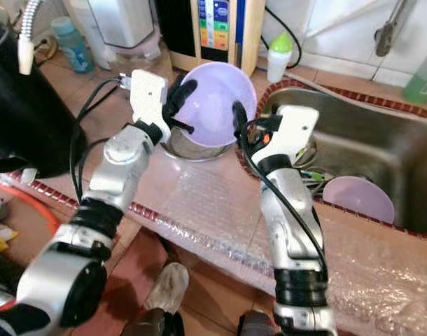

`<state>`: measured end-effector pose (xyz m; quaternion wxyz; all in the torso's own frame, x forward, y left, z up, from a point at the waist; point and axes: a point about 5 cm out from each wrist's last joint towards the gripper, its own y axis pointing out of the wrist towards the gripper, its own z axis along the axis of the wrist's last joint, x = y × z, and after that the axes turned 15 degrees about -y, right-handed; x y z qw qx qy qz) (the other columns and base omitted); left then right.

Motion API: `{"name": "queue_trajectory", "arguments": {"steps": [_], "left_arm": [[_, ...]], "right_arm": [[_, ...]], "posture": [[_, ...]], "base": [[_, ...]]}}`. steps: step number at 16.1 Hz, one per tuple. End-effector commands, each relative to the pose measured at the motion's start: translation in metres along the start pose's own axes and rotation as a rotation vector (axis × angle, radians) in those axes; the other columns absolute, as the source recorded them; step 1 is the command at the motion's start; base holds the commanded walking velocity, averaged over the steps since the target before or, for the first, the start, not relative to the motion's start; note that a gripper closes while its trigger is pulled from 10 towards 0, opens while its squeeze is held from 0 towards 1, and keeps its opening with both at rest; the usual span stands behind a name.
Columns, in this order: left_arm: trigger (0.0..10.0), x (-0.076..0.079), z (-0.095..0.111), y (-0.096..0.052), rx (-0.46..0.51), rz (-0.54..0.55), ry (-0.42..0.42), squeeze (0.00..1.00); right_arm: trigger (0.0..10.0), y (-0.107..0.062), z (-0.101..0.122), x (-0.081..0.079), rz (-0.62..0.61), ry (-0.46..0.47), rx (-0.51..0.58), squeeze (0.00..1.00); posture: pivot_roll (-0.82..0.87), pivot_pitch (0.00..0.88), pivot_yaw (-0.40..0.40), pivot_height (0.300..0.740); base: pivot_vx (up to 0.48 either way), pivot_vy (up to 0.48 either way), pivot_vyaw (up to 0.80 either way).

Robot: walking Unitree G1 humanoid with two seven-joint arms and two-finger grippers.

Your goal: Kitchen organization

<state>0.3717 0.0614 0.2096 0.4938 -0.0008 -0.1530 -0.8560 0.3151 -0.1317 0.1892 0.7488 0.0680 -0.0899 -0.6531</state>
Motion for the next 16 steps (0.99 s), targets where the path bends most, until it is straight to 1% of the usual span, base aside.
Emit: {"name": "queue_trajectory", "arguments": {"steps": [1,2,4,5,7,8,9,10,13,16], "left_arm": [[0.0,0.003,0.009,-0.001,0.060,0.000,0.021,0.00],[0.0,0.004,0.011,-0.002,0.079,0.000,0.025,0.00],[0.0,0.005,0.014,-0.004,0.112,0.001,0.037,0.00],[0.0,0.007,0.014,-0.006,0.121,-0.004,0.040,0.00],[0.0,0.008,0.013,-0.007,0.123,-0.008,0.048,0.00],[0.0,0.009,0.013,-0.008,0.129,-0.006,0.053,0.00],[0.0,0.008,0.013,-0.009,0.136,0.000,0.057,0.00],[0.0,0.008,0.014,-0.009,0.140,0.002,0.057,0.00],[0.0,0.006,0.015,-0.010,0.144,0.017,0.071,0.00],[0.0,0.006,0.016,-0.008,0.144,0.011,0.061,0.00]], "right_arm": [[0.0,0.006,0.001,0.001,-0.013,-0.020,-0.007,0.00],[0.0,0.011,0.002,0.001,-0.023,-0.031,-0.011,0.00],[0.0,0.024,0.006,0.003,-0.041,-0.025,-0.014,0.00],[0.0,0.031,0.006,0.004,-0.054,-0.006,-0.024,0.00],[0.0,0.037,0.006,0.004,-0.069,0.028,-0.039,0.00],[0.0,0.041,0.005,0.004,-0.077,0.077,-0.061,0.00],[0.0,0.043,0.002,0.005,-0.089,0.125,-0.084,0.00],[0.0,0.043,-0.001,0.005,-0.090,0.144,-0.101,0.00],[0.0,0.041,-0.010,0.007,-0.091,0.175,-0.143,0.00],[0.0,0.040,-0.012,0.004,-0.084,0.191,-0.149,0.00]], "posture": [[-0.08,0.066,0.064,0.740],[-0.08,0.064,0.061,0.740],[-0.07,0.061,0.050,0.740],[-0.06,0.059,0.046,0.740],[-0.06,0.056,0.042,0.740],[-0.06,0.054,0.040,0.740],[-0.06,0.051,0.038,0.740],[-0.06,0.051,0.038,0.740],[-0.06,0.051,0.038,0.740],[-0.06,0.053,0.046,0.740]], "base": [[0.000,0.000,0.00],[0.000,0.000,0.00],[0.000,0.000,0.00],[0.000,0.000,0.00],[0.000,0.000,0.00],[0.000,0.000,0.00],[0.000,0.000,0.00],[0.000,0.000,0.00],[0.000,0.000,0.00],[0.000,0.000,0.00]]}}
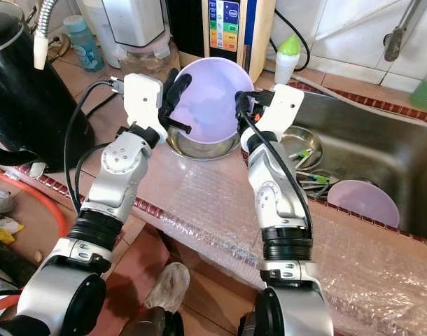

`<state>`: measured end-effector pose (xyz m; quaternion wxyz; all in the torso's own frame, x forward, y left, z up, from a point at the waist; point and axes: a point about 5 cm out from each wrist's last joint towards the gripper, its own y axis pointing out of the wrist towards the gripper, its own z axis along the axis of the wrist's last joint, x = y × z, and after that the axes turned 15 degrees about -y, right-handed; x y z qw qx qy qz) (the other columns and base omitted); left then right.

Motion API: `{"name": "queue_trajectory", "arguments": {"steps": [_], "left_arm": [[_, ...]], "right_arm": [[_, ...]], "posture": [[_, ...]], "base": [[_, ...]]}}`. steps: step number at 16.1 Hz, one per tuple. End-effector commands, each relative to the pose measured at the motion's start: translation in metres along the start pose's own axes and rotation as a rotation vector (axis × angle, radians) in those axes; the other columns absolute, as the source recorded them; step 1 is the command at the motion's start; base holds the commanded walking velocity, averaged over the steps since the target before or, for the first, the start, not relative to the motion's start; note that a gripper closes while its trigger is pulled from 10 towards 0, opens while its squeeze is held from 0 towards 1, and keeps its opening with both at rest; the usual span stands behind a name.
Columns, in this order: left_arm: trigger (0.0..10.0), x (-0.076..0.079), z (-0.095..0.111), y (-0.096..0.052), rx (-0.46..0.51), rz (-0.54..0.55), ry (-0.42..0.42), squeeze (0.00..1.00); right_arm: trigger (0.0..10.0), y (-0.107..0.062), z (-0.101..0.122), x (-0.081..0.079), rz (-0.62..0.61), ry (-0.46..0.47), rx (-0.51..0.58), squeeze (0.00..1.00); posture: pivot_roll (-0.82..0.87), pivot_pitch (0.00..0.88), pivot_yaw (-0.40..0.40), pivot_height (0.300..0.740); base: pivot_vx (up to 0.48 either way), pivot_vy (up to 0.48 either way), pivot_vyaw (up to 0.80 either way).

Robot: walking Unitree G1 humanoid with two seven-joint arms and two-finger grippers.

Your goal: Kitchen organization

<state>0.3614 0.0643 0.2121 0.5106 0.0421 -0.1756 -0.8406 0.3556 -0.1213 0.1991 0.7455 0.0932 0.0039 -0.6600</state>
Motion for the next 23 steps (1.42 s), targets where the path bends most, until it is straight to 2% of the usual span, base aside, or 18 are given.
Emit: {"name": "queue_trajectory", "arguments": {"steps": [1,4,5,6,7,8,9,10,14,16,18,20,21,22,23], "left_arm": [[0.0,0.002,0.012,0.003,0.058,-0.020,-0.002,0.00],[0.0,0.002,0.010,0.004,0.040,-0.026,-0.031,0.00],[5.2,0.001,0.009,0.005,0.028,-0.037,-0.033,0.00],[8.8,0.001,0.009,0.006,0.022,-0.047,-0.034,0.00],[10.0,0.000,0.009,0.006,0.020,-0.049,-0.032,0.17],[10.0,-0.003,0.009,0.007,0.018,-0.037,-0.029,0.91],[10.0,-0.004,0.009,0.007,0.015,-0.031,-0.028,0.91],[10.0,-0.005,0.008,0.008,0.007,-0.027,-0.031,1.00],[10.0,-0.003,0.005,0.008,-0.013,-0.046,-0.051,1.00],[10.0,-0.002,0.004,0.008,-0.022,-0.054,-0.055,1.00],[10.0,0.000,0.001,0.004,-0.057,-0.093,-0.046,1.00],[10.0,0.005,-0.009,-0.006,-0.135,-0.187,-0.025,1.00],[10.0,0.009,-0.012,-0.012,-0.162,-0.248,-0.036,1.00],[10.0,0.010,-0.013,-0.013,-0.169,-0.269,-0.041,1.00],[10.0,0.017,-0.016,-0.021,-0.226,-0.372,-0.026,1.00]], "right_arm": [[0.0,-0.002,-0.012,0.010,-0.058,0.024,-0.059,0.00],[0.0,-0.002,-0.011,0.013,-0.065,0.039,-0.051,0.00],[0.0,-0.002,-0.010,0.015,-0.067,0.047,-0.043,0.00],[0.0,-0.001,-0.010,0.015,-0.068,0.050,-0.041,0.00],[0.0,-0.001,-0.009,0.015,-0.069,0.054,-0.040,0.00],[0.0,-0.001,-0.009,0.016,-0.072,0.055,-0.039,0.00],[0.0,-0.001,-0.010,0.016,-0.074,0.054,-0.040,0.00],[0.0,-0.001,-0.010,0.017,-0.083,0.061,-0.043,0.00],[0.0,-0.001,-0.012,0.019,-0.093,0.059,-0.042,0.00],[0.0,0.000,-0.008,0.025,-0.133,0.033,-0.021,0.00],[0.0,0.000,0.004,0.043,-0.239,0.005,0.042,0.00],[0.0,-0.004,0.021,0.073,-0.375,-0.113,0.122,0.00],[0.0,-0.007,0.024,0.085,-0.429,-0.170,0.128,0.00],[0.0,-0.008,0.025,0.088,-0.446,-0.187,0.127,0.00],[0.0,-0.013,0.020,0.107,-0.543,-0.263,0.078,0.00]], "posture": [[-0.06,0.053,0.046,0.740],[-0.07,0.049,0.053,0.740],[-0.07,0.048,0.054,0.740],[-0.07,0.048,0.054,0.740],[-0.07,0.048,0.054,0.740],[-0.07,0.047,0.057,0.740],[-0.07,0.047,0.057,0.740],[-0.07,0.045,0.056,0.740],[-0.07,0.044,0.053,0.740],[-0.07,0.046,0.051,0.740],[-0.07,0.046,0.051,0.740],[-0.07,0.048,0.050,0.740],[-0.06,0.048,0.050,0.740],[-0.06,0.048,0.050,0.740],[-0.06,0.050,0.050,0.740]], "base": [[0.000,0.000,0.00],[0.000,0.000,0.00],[0.000,0.000,0.00],[0.000,0.000,0.00],[0.000,0.000,0.00],[0.000,0.000,0.00],[0.000,0.000,0.00],[0.000,0.000,0.00],[0.000,0.000,0.00],[0.000,0.000,0.00],[0.000,0.000,0.00],[0.000,0.000,0.00],[0.000,0.000,0.00],[0.000,0.000,0.00],[0.000,0.000,0.00]]}}
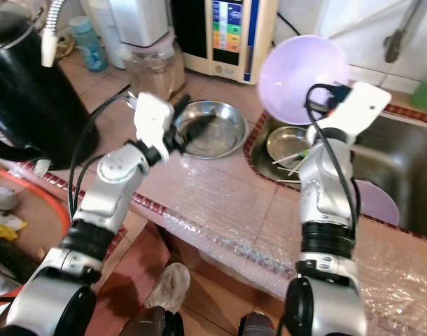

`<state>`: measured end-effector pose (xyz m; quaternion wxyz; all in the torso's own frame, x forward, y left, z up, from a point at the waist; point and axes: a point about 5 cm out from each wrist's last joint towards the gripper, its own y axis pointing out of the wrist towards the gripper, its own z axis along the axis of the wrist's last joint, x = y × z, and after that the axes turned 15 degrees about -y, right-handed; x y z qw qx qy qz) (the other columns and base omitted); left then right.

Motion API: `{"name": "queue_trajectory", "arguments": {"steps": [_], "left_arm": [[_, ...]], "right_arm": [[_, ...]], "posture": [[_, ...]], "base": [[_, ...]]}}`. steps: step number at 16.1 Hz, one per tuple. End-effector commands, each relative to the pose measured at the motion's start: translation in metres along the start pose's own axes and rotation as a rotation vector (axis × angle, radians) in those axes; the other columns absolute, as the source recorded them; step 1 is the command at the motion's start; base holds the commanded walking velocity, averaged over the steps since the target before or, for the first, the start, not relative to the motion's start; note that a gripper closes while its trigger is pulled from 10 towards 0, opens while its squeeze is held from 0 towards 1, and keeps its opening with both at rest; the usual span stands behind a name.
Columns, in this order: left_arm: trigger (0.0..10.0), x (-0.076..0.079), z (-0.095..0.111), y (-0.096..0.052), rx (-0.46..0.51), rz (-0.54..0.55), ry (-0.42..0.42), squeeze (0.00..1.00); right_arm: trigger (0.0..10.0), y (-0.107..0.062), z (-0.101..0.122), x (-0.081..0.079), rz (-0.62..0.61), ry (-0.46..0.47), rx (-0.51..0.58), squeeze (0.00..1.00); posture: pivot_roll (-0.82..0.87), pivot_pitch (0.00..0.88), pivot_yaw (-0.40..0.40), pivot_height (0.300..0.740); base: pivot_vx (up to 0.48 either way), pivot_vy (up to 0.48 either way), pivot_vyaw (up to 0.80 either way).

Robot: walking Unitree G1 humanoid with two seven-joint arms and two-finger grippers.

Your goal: Kitchen organization

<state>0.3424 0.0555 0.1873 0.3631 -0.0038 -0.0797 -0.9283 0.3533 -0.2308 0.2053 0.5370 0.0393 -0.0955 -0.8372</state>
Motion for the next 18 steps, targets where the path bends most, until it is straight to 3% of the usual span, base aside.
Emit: {"name": "queue_trajectory", "arguments": {"steps": [1,2,3,5,8,9,10,11,12,18], "left_arm": [[10.0,0.006,0.002,-0.002,-0.037,-0.075,0.032,1.00],[10.0,0.011,-0.004,-0.004,-0.095,-0.135,0.029,1.00],[10.0,0.013,-0.006,-0.005,-0.111,-0.154,0.030,1.00],[10.0,0.019,-0.015,-0.007,-0.170,-0.204,0.034,1.00],[10.0,0.028,-0.024,-0.011,-0.252,-0.276,0.025,1.00],[10.0,0.030,-0.028,-0.011,-0.285,-0.300,0.019,1.00],[10.0,0.031,-0.031,-0.012,-0.307,-0.311,0.010,1.00],[10.0,0.031,-0.032,-0.012,-0.322,-0.323,0.016,1.00],[10.0,0.030,-0.032,-0.010,-0.318,-0.307,0.015,1.00],[10.0,0.027,-0.026,-0.003,-0.294,-0.277,0.003,1.00]], "right_arm": [[0.0,0.001,-0.011,0.010,-0.069,-0.077,-0.046,0.00],[0.0,-0.001,-0.029,0.023,-0.134,-0.185,-0.118,0.00],[0.0,-0.003,-0.036,0.026,-0.145,-0.211,-0.145,0.00],[0.0,-0.011,-0.058,0.030,-0.166,-0.245,-0.246,0.00],[0.0,-0.023,-0.085,0.030,-0.179,-0.225,-0.375,0.00],[2.9,-0.026,-0.090,0.029,-0.165,-0.231,-0.398,0.00],[4.9,-0.027,-0.092,0.028,-0.160,-0.228,-0.400,0.22],[8.4,-0.027,-0.094,0.026,-0.148,-0.218,-0.409,1.00],[10.0,-0.028,-0.094,0.026,-0.152,-0.222,-0.410,1.00],[10.0,-0.034,-0.091,0.019,-0.119,-0.197,-0.373,1.00]], "posture": [[-0.06,0.049,0.050,0.740],[-0.06,0.049,0.051,0.740],[-0.06,0.049,0.051,0.740],[-0.06,0.045,0.056,0.740],[-0.07,0.042,0.062,0.740],[-0.07,0.042,0.063,0.740],[-0.07,0.042,0.064,0.740],[-0.07,0.042,0.066,0.740],[-0.07,0.041,0.069,0.740],[-0.08,0.042,0.080,0.740]], "base": [[0.000,0.000,0.00],[0.000,0.000,0.00],[0.000,0.000,0.00],[0.000,0.000,0.00],[0.000,0.000,0.00],[0.000,0.000,0.00],[0.000,0.000,0.00],[0.000,0.000,0.00],[0.000,0.000,0.00],[0.000,0.000,0.00]]}}
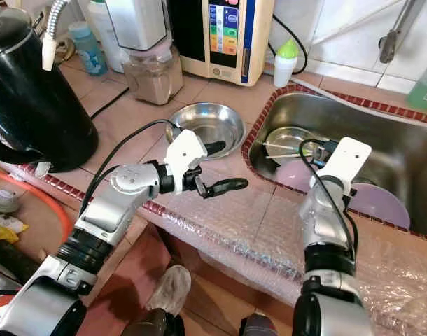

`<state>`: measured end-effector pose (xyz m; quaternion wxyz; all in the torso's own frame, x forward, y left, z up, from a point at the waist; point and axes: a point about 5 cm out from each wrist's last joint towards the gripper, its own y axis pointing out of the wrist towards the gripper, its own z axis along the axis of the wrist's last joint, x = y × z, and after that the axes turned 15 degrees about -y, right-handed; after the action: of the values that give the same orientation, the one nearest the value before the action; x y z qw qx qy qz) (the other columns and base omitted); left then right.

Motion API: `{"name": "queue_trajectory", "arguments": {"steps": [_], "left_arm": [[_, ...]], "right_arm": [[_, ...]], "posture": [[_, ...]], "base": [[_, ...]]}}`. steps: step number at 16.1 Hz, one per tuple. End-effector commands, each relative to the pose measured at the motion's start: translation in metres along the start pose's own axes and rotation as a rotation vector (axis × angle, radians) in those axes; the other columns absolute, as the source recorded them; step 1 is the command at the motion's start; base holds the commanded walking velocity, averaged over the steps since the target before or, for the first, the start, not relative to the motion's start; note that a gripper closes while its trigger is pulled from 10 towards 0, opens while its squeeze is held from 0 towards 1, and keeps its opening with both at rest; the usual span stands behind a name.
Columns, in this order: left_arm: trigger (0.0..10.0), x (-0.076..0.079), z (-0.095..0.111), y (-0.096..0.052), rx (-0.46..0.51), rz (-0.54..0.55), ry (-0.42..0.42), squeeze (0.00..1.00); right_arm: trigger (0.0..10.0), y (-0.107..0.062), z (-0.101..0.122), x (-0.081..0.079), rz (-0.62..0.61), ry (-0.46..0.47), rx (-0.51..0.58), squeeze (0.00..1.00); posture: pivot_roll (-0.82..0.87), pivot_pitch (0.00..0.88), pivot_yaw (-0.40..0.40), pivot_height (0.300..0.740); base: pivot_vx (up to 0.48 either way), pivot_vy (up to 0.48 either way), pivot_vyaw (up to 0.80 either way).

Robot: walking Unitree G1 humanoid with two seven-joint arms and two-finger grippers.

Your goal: Kitchen organization

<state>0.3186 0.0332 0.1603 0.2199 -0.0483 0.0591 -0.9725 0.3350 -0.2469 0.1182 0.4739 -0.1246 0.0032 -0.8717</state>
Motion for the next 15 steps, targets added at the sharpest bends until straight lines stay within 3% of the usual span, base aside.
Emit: {"name": "queue_trajectory", "arguments": {"steps": [1,3,6,7,9,10,11,12,15], "left_arm": [[10.0,-0.005,0.005,0.000,0.015,0.032,0.004,1.00],[10.0,-0.015,0.010,-0.002,0.041,0.104,0.005,1.00],[10.0,-0.041,0.022,-0.012,0.124,0.303,-0.022,1.00],[10.0,-0.057,0.026,-0.022,0.162,0.435,-0.030,1.00],[10.0,-0.072,0.027,-0.033,0.204,0.564,-0.056,1.00],[10.0,-0.086,0.022,-0.045,0.229,0.684,-0.120,1.00],[10.0,-0.090,0.020,-0.050,0.240,0.722,-0.144,1.00],[10.0,-0.095,0.016,-0.054,0.275,0.753,-0.234,1.00],[10.0,-0.102,0.007,-0.057,0.271,0.808,-0.352,1.00]], "right_arm": [[10.0,-0.004,-0.006,-0.001,0.001,-0.003,-0.007,1.00],[10.0,-0.005,0.002,-0.004,0.038,0.059,0.042,1.00],[10.0,-0.012,0.017,-0.014,0.132,0.113,0.141,1.00],[10.0,-0.019,0.022,-0.021,0.186,0.119,0.186,1.00],[10.0,-0.025,0.023,-0.028,0.231,0.131,0.189,1.00],[10.0,-0.033,0.028,-0.036,0.290,0.140,0.205,1.00],[10.0,-0.036,0.031,-0.039,0.316,0.149,0.217,1.00],[10.0,-0.044,0.035,-0.044,0.365,0.152,0.244,0.00],[10.0,-0.061,0.034,-0.045,0.454,0.158,0.249,0.00]], "posture": [[-0.08,0.039,0.084,0.740],[-0.08,0.040,0.080,0.740],[-0.08,0.045,0.072,0.740],[-0.07,0.048,0.065,0.740],[-0.07,0.050,0.062,0.740],[-0.07,0.053,0.057,0.740],[-0.07,0.053,0.057,0.740],[-0.08,0.055,0.055,0.740],[-0.08,0.055,0.056,0.740]], "base": [[0.000,0.000,0.00],[0.000,0.000,0.00],[0.000,0.000,0.00],[0.000,0.000,0.00],[0.000,0.000,0.00],[0.000,0.000,0.00],[0.000,0.000,0.00],[0.000,0.000,0.00],[0.000,0.000,0.00]]}}
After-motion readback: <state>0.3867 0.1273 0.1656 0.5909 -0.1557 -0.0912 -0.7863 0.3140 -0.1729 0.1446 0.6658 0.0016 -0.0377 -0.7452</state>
